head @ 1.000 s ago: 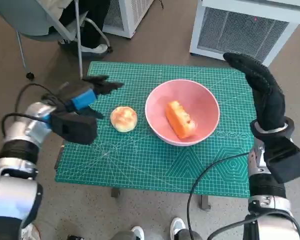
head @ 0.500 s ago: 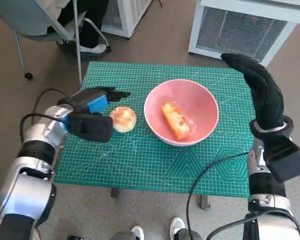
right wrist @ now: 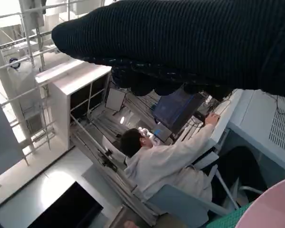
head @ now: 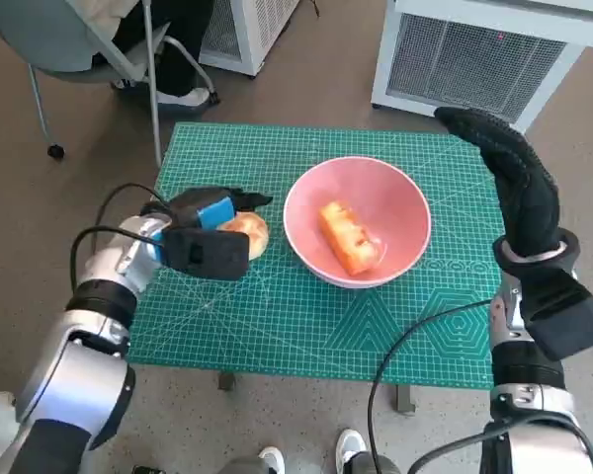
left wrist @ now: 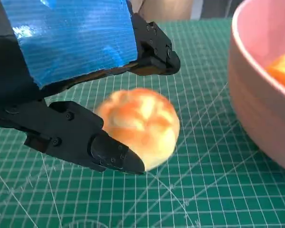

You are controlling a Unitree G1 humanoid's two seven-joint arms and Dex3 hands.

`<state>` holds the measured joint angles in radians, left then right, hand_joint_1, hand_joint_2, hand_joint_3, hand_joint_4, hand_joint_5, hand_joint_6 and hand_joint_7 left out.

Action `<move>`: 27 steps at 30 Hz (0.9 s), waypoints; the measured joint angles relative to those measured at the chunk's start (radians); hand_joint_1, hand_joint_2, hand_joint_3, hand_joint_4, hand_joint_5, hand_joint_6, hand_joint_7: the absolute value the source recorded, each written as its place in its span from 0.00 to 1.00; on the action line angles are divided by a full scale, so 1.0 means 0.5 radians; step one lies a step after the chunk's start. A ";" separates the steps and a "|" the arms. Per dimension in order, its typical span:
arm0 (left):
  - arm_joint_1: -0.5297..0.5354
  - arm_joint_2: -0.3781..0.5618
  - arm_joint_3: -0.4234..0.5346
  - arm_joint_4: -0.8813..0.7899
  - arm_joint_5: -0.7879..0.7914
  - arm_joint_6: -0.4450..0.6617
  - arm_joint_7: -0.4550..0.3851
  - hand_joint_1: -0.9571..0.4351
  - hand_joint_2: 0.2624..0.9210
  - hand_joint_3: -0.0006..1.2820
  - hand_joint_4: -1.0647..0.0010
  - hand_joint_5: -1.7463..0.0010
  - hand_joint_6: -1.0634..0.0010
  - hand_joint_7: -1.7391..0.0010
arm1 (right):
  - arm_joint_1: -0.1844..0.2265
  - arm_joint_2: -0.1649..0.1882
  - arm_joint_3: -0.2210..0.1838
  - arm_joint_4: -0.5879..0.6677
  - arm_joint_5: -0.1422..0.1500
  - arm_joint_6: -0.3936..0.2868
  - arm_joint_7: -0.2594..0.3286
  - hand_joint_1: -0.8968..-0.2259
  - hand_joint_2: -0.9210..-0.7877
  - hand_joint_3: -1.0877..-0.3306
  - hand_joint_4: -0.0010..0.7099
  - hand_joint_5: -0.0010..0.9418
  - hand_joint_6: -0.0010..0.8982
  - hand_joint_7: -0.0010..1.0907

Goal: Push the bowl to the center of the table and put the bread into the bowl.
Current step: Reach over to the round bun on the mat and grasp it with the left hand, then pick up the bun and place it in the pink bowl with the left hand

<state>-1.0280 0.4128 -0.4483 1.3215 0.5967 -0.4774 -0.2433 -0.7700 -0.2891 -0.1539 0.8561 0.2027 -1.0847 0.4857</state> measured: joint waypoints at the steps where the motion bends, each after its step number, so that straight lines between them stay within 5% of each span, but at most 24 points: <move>1: 0.000 -0.005 -0.004 0.002 0.000 0.013 0.000 0.61 0.90 0.01 0.53 0.98 0.45 0.96 | 0.001 0.000 0.000 -0.003 0.000 0.000 0.000 0.24 0.00 0.40 0.33 0.00 0.31 0.00; 5: 0.000 -0.024 -0.020 0.007 0.004 0.054 0.000 0.65 0.98 0.02 0.32 0.96 0.31 0.94 | 0.007 0.000 0.000 -0.019 -0.001 -0.001 0.000 0.21 0.00 0.40 0.33 0.00 0.31 0.00; 8: 0.000 -0.031 -0.029 0.007 0.018 0.062 0.003 0.68 0.99 0.09 0.38 0.52 0.46 0.46 | 0.012 0.000 0.000 -0.034 -0.001 0.000 -0.001 0.21 0.00 0.40 0.33 0.00 0.31 0.00; 11: 0.000 -0.031 -0.031 0.007 0.026 0.059 0.014 0.68 1.00 0.10 0.38 0.39 0.49 0.33 | 0.018 0.000 0.000 -0.046 -0.002 0.001 -0.002 0.20 0.00 0.40 0.33 0.00 0.31 0.00; 27: -0.046 0.086 0.092 -0.001 -0.060 -0.056 -0.115 0.69 1.00 0.08 0.37 0.33 0.45 0.30 | 0.055 -0.003 -0.003 -0.092 -0.019 0.017 -0.050 0.21 0.00 0.40 0.32 0.00 0.31 0.00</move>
<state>-1.0512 0.4557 -0.4024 1.3209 0.5668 -0.5056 -0.3008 -0.7424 -0.2906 -0.1554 0.8099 0.1933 -1.0762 0.4607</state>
